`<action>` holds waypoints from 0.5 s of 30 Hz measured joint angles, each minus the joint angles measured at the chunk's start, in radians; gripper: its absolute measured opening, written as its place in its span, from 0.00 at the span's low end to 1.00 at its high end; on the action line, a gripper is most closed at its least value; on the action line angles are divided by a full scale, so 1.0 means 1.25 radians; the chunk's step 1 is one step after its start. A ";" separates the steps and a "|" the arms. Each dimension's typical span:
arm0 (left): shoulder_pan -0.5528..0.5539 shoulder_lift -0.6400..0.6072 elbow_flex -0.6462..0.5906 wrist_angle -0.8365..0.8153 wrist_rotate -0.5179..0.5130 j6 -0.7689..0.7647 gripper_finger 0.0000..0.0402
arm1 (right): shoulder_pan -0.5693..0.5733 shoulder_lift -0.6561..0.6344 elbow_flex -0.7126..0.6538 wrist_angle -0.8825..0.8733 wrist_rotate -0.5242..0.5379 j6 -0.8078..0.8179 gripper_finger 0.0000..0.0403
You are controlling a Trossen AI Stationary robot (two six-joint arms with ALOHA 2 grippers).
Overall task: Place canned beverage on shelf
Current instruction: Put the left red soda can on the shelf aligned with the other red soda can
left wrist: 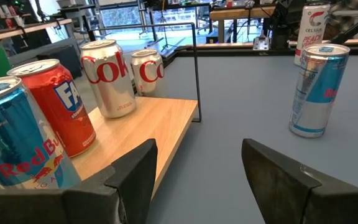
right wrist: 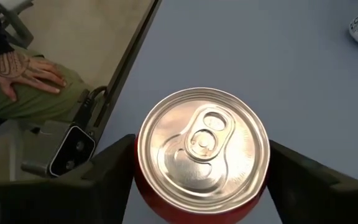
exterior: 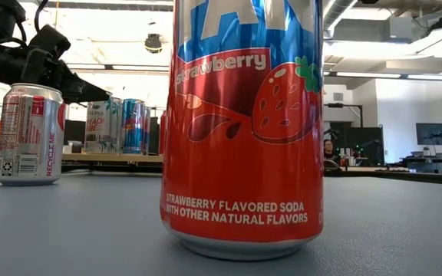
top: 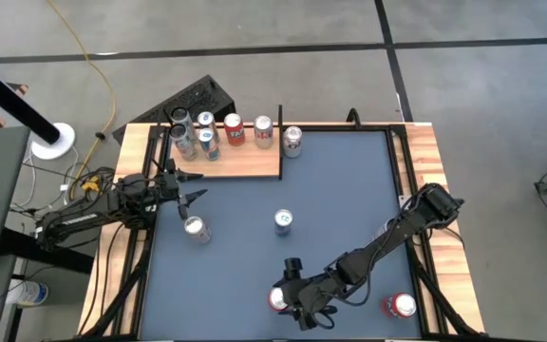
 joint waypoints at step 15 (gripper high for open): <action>0.000 0.000 0.000 0.000 0.000 0.000 0.56 | -0.042 -0.063 0.000 -0.005 -0.005 -0.044 0.64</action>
